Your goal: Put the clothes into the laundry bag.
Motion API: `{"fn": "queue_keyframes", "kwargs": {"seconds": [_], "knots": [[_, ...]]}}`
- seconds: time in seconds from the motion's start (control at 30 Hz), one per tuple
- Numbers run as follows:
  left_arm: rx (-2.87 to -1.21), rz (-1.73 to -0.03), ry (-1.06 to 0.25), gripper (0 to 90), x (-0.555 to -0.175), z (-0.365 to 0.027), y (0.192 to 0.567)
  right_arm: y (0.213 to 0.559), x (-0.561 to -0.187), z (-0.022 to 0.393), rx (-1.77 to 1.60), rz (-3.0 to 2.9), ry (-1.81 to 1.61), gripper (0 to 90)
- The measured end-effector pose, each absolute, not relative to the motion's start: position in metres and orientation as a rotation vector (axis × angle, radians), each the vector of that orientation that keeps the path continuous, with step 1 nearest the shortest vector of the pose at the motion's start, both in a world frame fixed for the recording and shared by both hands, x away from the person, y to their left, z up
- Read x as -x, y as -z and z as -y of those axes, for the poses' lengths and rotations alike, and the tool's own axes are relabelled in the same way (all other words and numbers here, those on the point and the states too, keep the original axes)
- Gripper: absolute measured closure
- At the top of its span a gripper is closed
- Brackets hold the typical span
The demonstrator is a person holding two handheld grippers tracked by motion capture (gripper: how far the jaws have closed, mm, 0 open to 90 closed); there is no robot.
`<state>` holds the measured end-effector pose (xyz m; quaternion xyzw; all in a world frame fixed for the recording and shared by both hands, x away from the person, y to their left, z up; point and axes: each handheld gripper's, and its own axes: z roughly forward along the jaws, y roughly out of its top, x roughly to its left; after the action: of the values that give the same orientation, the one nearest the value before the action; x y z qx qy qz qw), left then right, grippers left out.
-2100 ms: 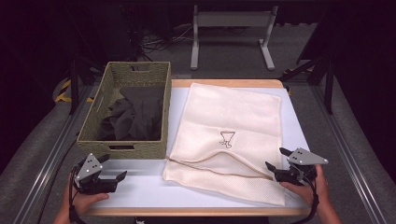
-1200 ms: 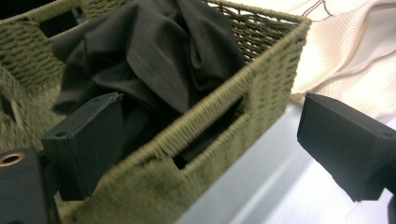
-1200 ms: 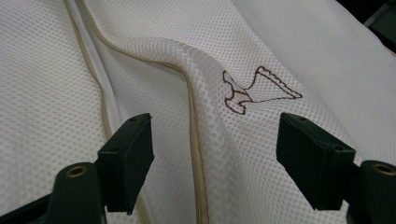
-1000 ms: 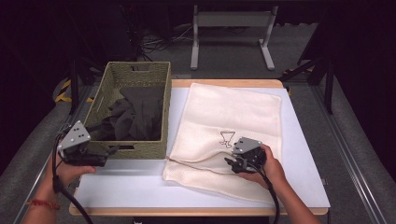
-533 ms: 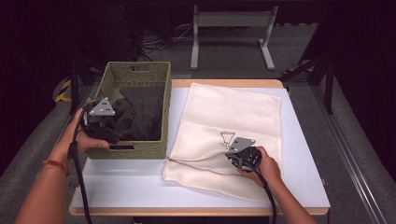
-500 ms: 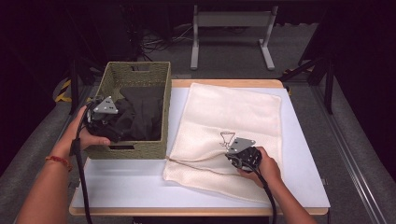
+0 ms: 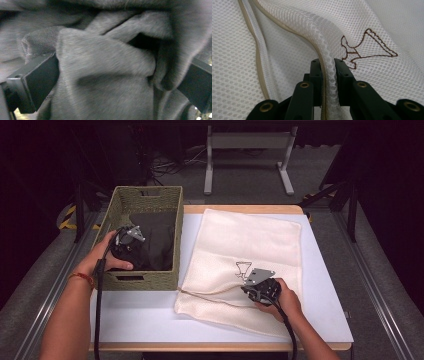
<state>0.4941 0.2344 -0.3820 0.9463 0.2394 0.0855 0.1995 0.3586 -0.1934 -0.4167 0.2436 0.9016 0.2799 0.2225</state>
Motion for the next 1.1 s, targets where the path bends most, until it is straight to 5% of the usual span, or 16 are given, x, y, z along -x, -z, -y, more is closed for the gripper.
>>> {"fn": "queue_keyframes", "kwargs": {"seconds": [0.2, 0.37, 0.5, 0.63, 0.8, 1.1], "knots": [[-2.734, -0.725, -0.049, 0.4, -0.505, -0.227, 0.398, 0.417, -0.357, 0.194, -0.656, -2.492, -0.786, 77.2], [-2.745, -0.704, -0.099, 7.2, -0.508, -0.225, 0.400, 0.416, -0.357, 0.197, -0.670, -2.489, -0.810, 77.9], [-2.756, -0.664, -0.205, 35.3, -0.509, -0.226, 0.397, 0.416, -0.356, 0.199, -0.672, -2.483, -0.821, 78.3], [-2.773, -0.631, -0.290, 49.8, -0.507, -0.223, 0.396, 0.416, -0.355, 0.200, -0.670, -2.486, -0.824, 78.4], [-2.716, -0.635, -0.408, 62.6, -0.507, -0.227, 0.391, 0.416, -0.355, 0.201, -0.665, -2.483, -0.827, 81.4], [-2.537, -0.672, -0.635, 67.9, -0.500, -0.236, 0.373, 0.414, -0.354, 0.202, -0.663, -2.465, -0.843, 84.6]]}}
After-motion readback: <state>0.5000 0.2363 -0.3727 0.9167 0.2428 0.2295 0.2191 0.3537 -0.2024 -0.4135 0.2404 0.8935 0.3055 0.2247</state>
